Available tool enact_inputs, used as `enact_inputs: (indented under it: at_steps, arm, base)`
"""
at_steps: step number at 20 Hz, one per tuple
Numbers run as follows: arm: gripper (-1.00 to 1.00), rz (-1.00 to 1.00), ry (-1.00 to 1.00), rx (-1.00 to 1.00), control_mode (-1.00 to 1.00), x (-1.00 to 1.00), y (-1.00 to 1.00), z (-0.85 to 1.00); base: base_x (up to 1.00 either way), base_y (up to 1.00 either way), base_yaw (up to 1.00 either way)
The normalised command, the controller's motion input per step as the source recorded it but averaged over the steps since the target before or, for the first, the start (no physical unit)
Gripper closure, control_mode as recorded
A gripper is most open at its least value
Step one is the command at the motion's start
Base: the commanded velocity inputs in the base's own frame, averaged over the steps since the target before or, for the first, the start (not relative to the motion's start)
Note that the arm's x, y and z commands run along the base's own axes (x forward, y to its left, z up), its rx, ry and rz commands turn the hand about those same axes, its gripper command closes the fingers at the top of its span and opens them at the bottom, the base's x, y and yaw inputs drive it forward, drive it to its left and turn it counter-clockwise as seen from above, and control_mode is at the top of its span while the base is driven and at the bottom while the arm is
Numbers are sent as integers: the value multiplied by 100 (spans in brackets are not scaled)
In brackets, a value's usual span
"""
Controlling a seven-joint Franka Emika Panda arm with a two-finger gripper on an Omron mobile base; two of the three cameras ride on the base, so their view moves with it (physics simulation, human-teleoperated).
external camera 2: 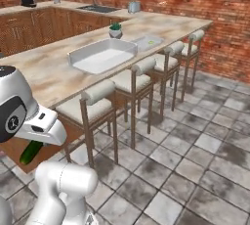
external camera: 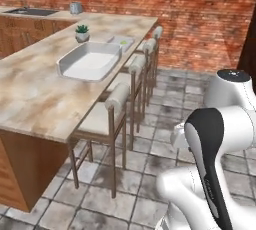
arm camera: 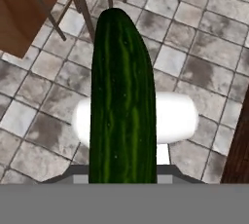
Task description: Place the cold items (lemon wedge and cucumber) from the fridge in one tupperware on the dining counter. Place the warm items (hot dog and kebab skewer) in the stove area in another tupperware.
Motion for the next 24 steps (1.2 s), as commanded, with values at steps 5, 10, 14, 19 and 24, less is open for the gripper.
enact_inputs:
  at_steps: [5,10,14,19,24]
  arm:
    - [100,0,0,0,100,0,0,0]
    - [100,0,0,0,100,0,0,0]
    - [100,0,0,0,100,0,0,0]
    - [100,0,0,0,100,0,0,0]
    - [100,0,0,0,100,0,0,0]
  base:
    - [33,-95,59]
    - [28,-99,53]
    - [24,-100,49]
    - [22,-100,46]
    - [27,-100,40]
